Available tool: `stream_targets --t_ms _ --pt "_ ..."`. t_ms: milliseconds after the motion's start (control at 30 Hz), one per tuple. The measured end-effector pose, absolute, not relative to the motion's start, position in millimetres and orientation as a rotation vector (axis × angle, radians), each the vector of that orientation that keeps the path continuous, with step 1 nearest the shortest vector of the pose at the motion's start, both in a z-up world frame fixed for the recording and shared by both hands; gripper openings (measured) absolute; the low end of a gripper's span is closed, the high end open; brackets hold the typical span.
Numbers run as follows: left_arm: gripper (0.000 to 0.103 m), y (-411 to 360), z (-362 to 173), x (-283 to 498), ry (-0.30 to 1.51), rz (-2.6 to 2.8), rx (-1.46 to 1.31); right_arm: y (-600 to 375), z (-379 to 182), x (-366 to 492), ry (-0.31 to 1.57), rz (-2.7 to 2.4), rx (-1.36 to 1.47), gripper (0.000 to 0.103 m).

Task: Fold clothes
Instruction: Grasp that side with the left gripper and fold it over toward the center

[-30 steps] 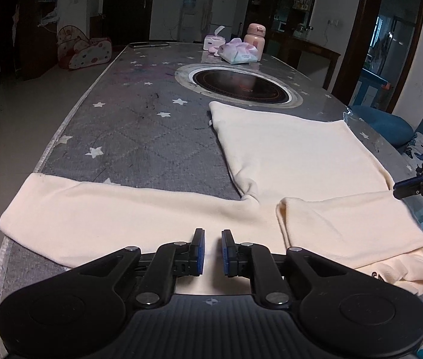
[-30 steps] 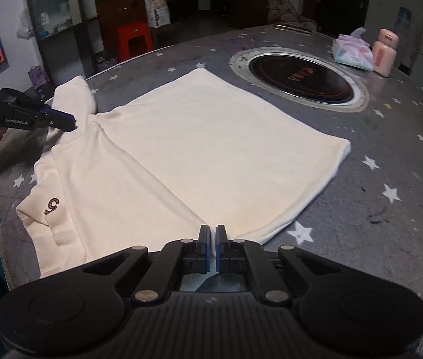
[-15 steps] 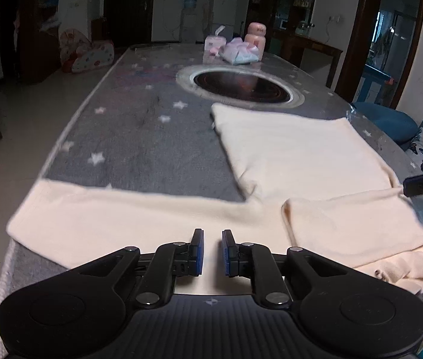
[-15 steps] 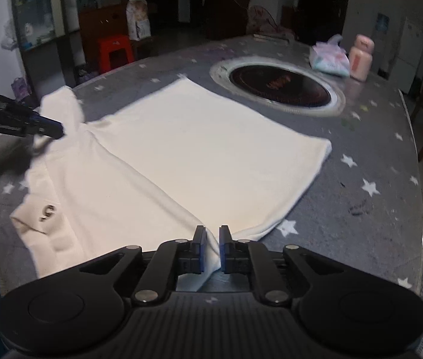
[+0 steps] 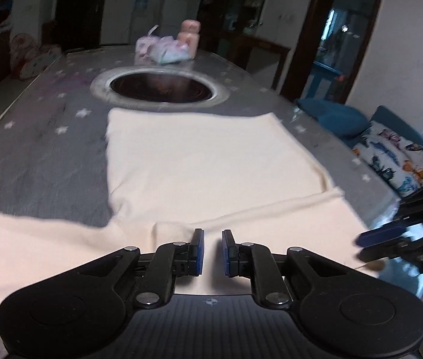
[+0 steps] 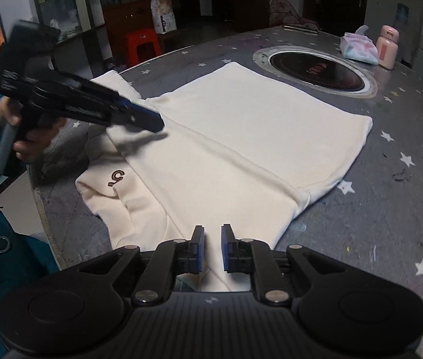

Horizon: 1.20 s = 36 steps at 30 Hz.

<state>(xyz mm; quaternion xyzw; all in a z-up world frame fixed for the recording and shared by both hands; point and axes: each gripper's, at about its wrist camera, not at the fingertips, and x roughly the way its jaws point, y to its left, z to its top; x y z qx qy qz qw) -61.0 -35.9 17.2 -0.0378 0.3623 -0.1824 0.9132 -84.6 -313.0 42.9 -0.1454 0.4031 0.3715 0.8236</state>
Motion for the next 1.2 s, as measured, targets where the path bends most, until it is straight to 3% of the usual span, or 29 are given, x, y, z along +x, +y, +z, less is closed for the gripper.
stream_targets --t_ms 167,333,567,733,1033,1067,1200 --pt "0.015 -15.2 18.8 -64.9 0.736 -0.325 -0.104 -313.9 43.9 -88.4 0.854 0.792 -0.300 0.023" --pt "0.022 10.8 25.4 -74.0 0.711 -0.234 -0.127 -312.6 40.3 -88.4 0.855 0.789 -0.287 0.024" --pt "0.022 74.4 29.6 -88.5 0.663 0.104 -0.149 -307.5 44.1 -90.9 0.840 0.796 -0.285 0.035" --pt "0.037 121.5 22.9 -84.9 0.668 0.373 -0.180 -304.5 45.5 -91.1 0.833 0.798 -0.278 0.036" --pt "0.038 155.2 12.5 -74.3 0.659 0.392 -0.259 -301.3 48.2 -92.4 0.824 0.799 -0.275 0.037" --pt "0.037 157.4 11.8 -73.1 0.657 0.389 -0.276 -301.3 48.8 -92.6 0.822 0.798 -0.274 0.037" --pt "0.013 156.4 14.4 -77.8 0.643 0.377 -0.287 -301.2 51.1 -93.4 0.815 0.794 -0.272 0.037"
